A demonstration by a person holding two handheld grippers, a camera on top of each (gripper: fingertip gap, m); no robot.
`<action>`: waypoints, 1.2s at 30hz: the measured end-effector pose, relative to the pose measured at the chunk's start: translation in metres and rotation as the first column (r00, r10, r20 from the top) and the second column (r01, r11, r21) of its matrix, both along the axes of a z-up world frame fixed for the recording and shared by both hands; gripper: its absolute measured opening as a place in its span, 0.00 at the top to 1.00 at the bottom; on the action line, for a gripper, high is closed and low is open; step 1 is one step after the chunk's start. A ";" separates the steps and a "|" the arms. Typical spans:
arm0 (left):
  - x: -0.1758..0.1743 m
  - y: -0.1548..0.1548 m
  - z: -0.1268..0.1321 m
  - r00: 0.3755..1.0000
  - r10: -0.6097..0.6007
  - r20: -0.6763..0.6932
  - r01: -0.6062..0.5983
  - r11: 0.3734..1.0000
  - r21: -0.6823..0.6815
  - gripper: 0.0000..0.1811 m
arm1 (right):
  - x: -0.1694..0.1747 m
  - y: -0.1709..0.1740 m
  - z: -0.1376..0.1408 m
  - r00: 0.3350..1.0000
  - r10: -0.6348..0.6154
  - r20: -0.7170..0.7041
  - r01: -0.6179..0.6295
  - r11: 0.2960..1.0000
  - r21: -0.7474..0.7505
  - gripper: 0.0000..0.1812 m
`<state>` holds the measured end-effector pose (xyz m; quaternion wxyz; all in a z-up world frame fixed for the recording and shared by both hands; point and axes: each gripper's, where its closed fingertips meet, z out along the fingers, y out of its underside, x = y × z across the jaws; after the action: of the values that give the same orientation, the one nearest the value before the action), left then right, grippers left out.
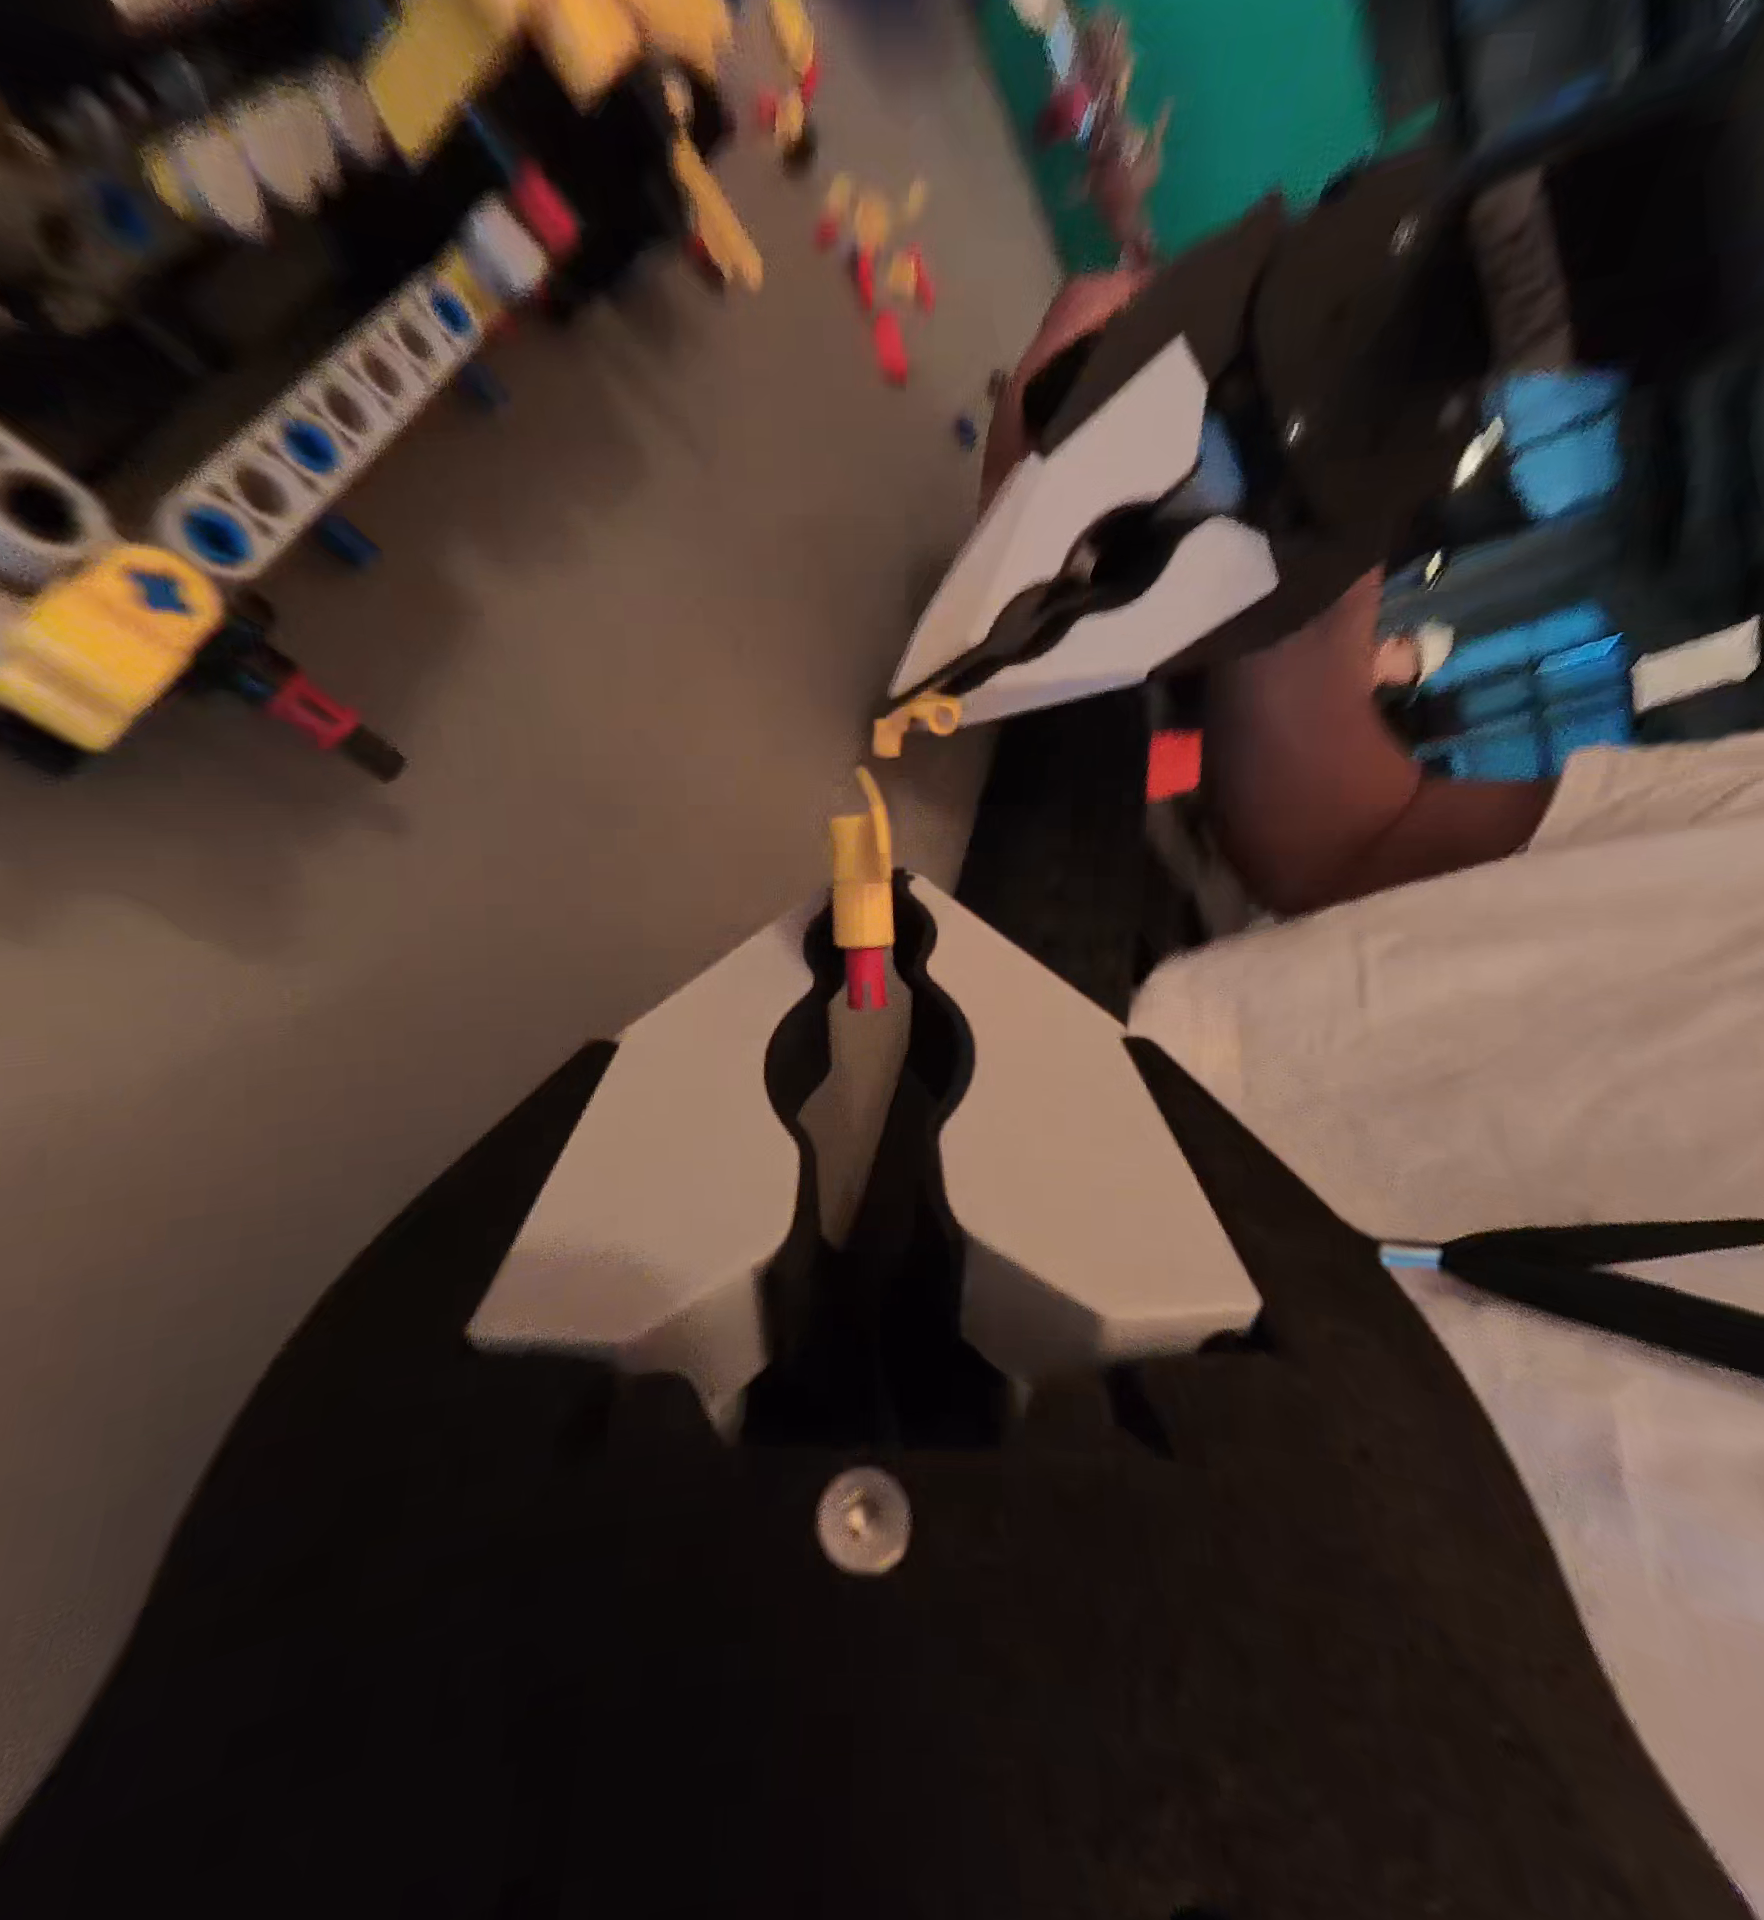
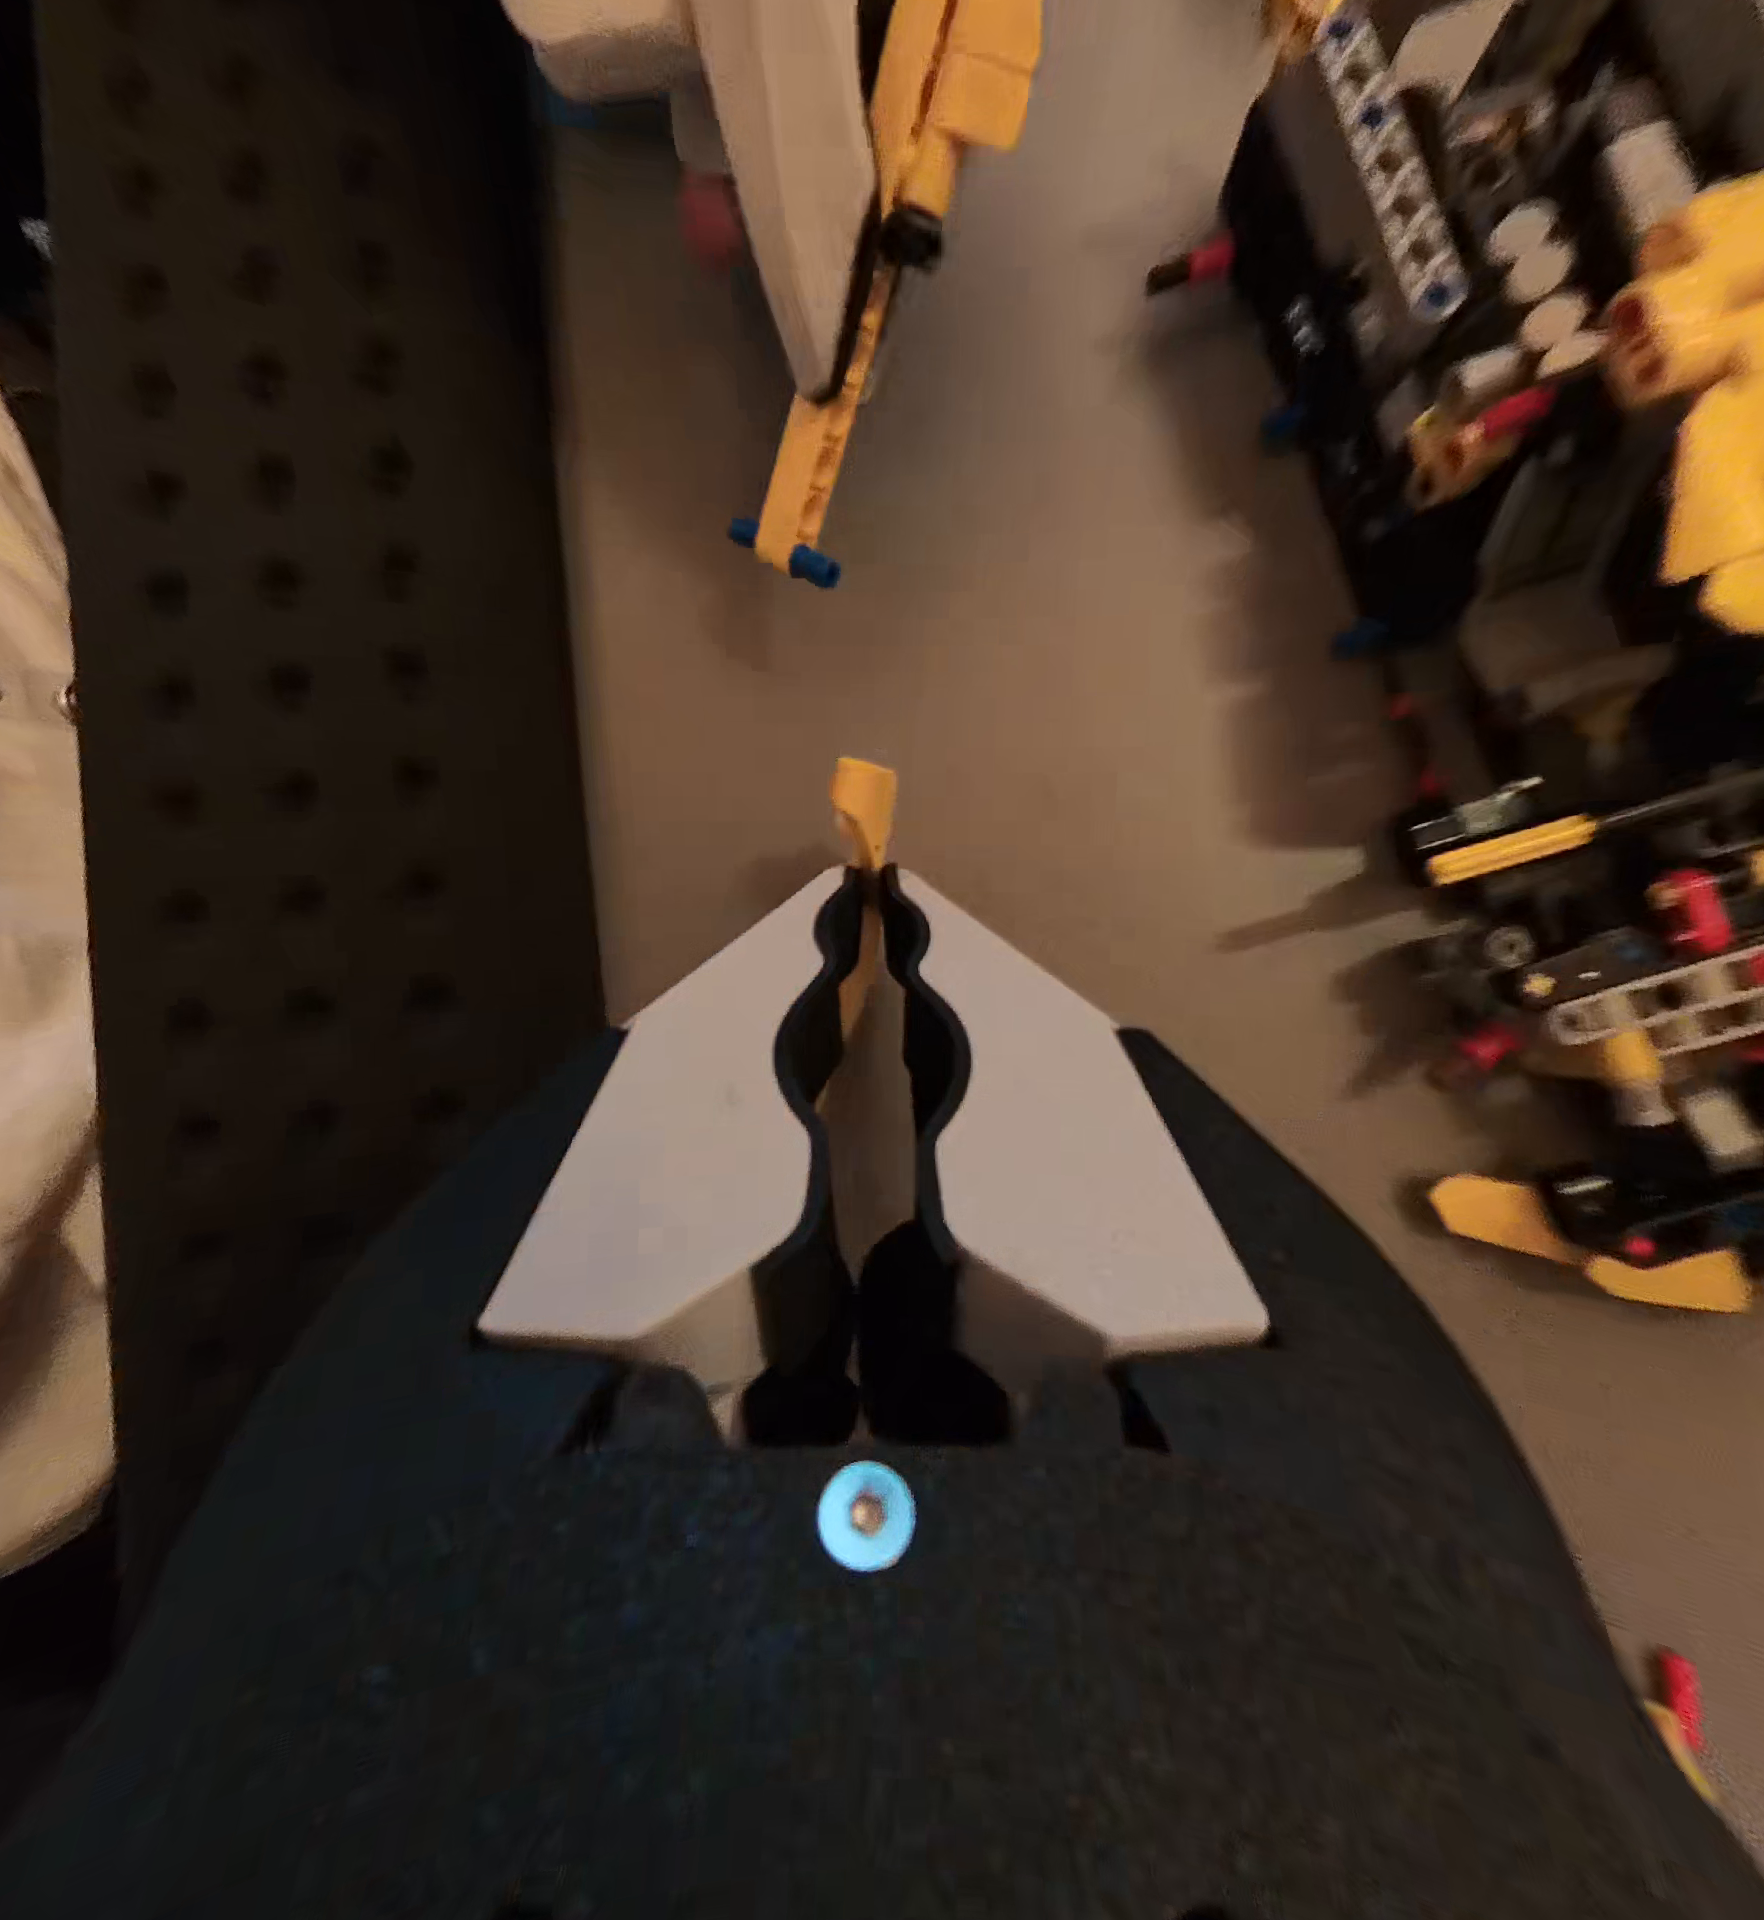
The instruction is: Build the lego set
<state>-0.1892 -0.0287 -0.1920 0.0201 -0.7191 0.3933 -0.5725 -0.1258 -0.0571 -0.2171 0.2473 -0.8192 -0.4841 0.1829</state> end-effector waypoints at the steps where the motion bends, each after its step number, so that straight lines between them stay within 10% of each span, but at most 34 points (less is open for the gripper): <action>1: 0.000 -0.006 -0.005 0.998 -0.046 -0.040 0.046 0.999 0.011 0.96 | 0.000 -0.002 -0.005 1.000 0.000 0.001 0.000 1.000 -0.023 0.99; 8: -0.002 -0.042 0.009 0.926 -0.378 0.001 0.375 0.919 -0.126 0.96 | -0.029 0.011 0.032 0.960 0.037 -0.276 -0.024 0.998 0.051 0.75; 17: 0.011 -0.052 0.020 0.804 -0.587 -0.093 0.592 0.805 0.036 0.96 | -0.063 0.024 0.072 0.741 -0.133 -0.658 -0.085 0.953 -0.289 0.96; 23: 0.031 0.009 0.004 0.959 -0.240 -0.148 0.273 0.922 0.276 0.88 | -0.009 0.064 0.061 0.570 -0.516 -0.639 0.277 0.853 -0.443 0.97; 29: 0.044 0.013 0.007 0.997 0.044 -0.069 0.004 0.818 0.576 0.84 | 0.020 0.077 0.039 0.309 -0.738 -0.600 0.528 0.658 -0.537 0.97; 36: 0.055 0.025 0.005 0.971 0.234 -0.059 -0.127 0.704 0.699 0.96 | 0.012 0.077 0.050 0.229 -0.741 -0.631 0.533 0.638 -0.556 0.97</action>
<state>-0.1345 -0.0034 -0.1872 0.3140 -0.7338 0.5059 -0.3270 -0.1139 0.0196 -0.1671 0.4008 -0.7768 0.0962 0.4762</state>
